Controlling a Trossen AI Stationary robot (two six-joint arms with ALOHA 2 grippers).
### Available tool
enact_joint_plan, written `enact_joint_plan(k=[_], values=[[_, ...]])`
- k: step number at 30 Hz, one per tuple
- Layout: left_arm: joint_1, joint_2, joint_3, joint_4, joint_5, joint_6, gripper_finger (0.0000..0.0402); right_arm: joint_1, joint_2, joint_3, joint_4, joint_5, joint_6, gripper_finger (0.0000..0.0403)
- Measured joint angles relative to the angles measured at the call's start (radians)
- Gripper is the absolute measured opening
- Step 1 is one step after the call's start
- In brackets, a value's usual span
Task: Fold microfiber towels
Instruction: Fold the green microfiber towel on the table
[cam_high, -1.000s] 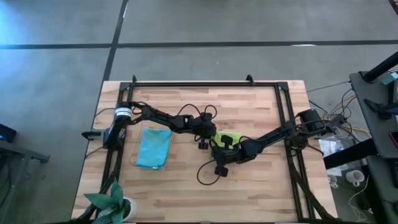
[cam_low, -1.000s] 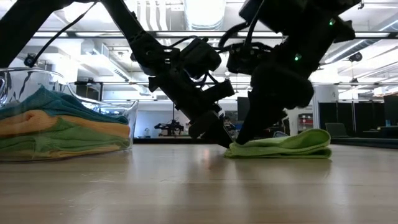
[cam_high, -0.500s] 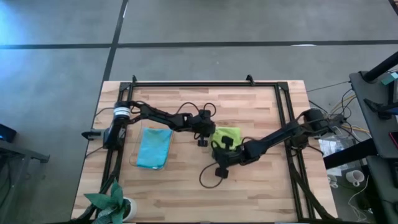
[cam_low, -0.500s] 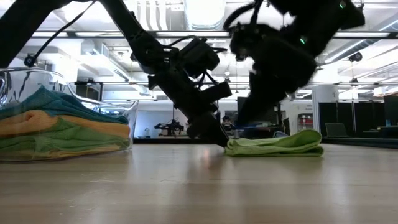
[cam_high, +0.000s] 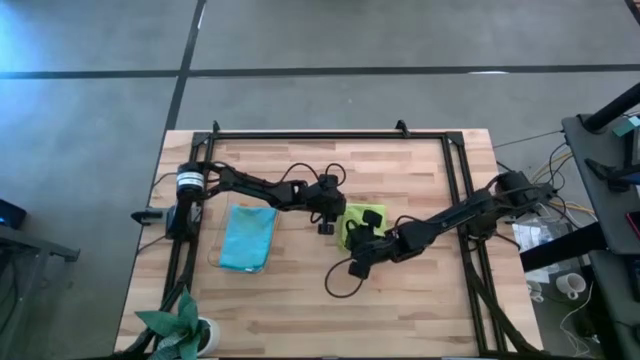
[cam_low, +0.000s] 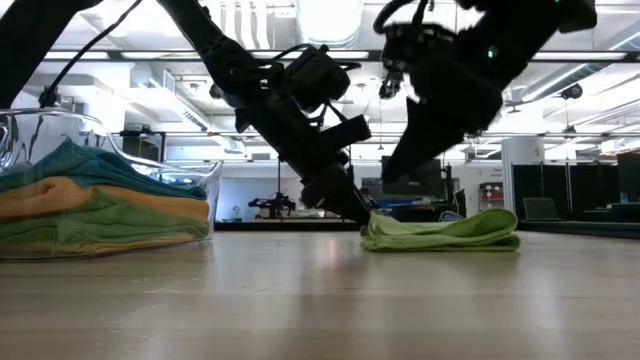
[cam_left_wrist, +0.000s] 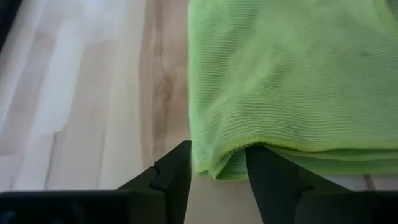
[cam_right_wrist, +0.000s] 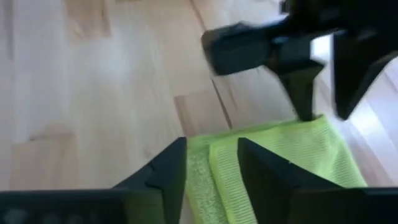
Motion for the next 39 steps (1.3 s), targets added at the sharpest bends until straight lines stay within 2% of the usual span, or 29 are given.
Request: enact_joint_plan(k=[4, 10, 15, 21, 28, 31, 35, 39], values=[[0.0, 0.0, -0.018, 0.022, -0.014, -0.023, 0.0138, -0.004, 0.045, 0.0, 0.001, 0.005, 0.007, 0.0171], [0.007, 0.0, -0.028, 0.036, -0.017, -0.071, 0.0144, -0.007, 0.042, 0.016, 0.0, 0.011, 0.007, 0.0192], [0.02, -0.002, -0.032, 0.032, -0.017, -0.121, 0.0191, -0.012, 0.028, 0.026, -0.001, 0.012, -0.007, 0.0196], [0.017, -0.007, -0.042, 0.036, -0.013, -0.095, 0.0243, -0.011, 0.021, 0.026, -0.006, 0.011, -0.008, 0.0195], [0.002, -0.06, -0.163, 0.255, -0.013, -0.102, 0.0246, -0.012, -0.062, 0.024, -0.056, 0.01, -0.042, 0.0196], [0.002, -0.092, -0.212, 0.287, -0.012, -0.102, 0.0247, -0.025, -0.077, 0.006, -0.096, 0.004, -0.041, 0.0194], [0.009, -0.09, -0.24, 0.31, -0.013, -0.105, 0.0247, -0.047, -0.058, -0.019, -0.041, -0.071, -0.056, 0.0185], [0.009, -0.052, -0.238, 0.378, -0.012, -0.151, 0.0247, -0.046, 0.004, -0.021, 0.031, -0.101, -0.086, 0.0177]])
